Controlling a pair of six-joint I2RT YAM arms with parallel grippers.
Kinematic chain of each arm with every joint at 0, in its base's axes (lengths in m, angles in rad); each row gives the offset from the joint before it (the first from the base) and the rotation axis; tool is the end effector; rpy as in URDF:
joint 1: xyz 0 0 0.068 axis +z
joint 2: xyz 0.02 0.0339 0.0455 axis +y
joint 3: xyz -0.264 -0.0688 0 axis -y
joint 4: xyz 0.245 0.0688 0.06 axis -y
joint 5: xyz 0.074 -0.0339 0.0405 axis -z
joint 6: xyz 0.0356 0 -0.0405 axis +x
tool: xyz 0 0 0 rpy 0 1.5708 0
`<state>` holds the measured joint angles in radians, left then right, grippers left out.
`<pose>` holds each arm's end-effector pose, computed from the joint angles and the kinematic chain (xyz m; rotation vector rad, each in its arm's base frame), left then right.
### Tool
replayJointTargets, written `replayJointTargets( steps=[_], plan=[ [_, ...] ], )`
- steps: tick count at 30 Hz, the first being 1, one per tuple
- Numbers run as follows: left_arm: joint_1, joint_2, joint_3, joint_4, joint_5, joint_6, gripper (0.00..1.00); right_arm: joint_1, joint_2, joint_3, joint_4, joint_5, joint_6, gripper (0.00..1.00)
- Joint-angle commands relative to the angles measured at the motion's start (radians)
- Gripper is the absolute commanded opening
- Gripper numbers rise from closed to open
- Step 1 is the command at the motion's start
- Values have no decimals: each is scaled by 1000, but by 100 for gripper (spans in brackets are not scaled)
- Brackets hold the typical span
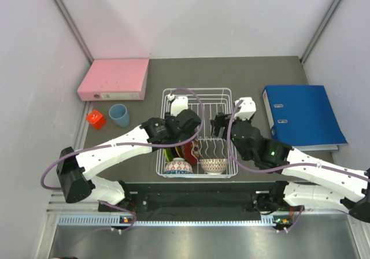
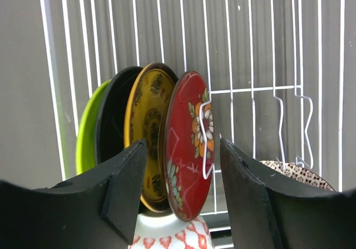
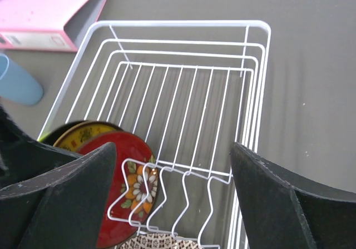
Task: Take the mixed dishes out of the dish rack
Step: Pick up the plate from the dish rack.
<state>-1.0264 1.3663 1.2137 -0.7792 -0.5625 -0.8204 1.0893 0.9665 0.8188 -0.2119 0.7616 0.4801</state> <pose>0.1611 -0.2295 0.3105 0.0179 2.3263 -0.2076 0.1211 0.1788 0.3189 -0.0630 1.8428 0.3660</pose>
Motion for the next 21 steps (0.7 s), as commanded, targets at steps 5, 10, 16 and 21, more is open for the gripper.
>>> replayJointTargets(
  steps=[5, 10, 16, 21],
  plan=[
    [-3, 59, 3, 23, 7, -19, 57, 11, -29, -6, -3, 56, -6, 84],
    [-4, 88, -17, 17, -2, -29, 55, 9, -12, -13, 2, 53, 0, 84],
    [-9, 112, -19, -17, -17, -36, 50, 9, -17, -21, 3, 56, 0, 84],
    [-12, 120, -31, -38, -13, -28, 44, 4, -31, -27, 0, 61, 0, 84]
  ],
)
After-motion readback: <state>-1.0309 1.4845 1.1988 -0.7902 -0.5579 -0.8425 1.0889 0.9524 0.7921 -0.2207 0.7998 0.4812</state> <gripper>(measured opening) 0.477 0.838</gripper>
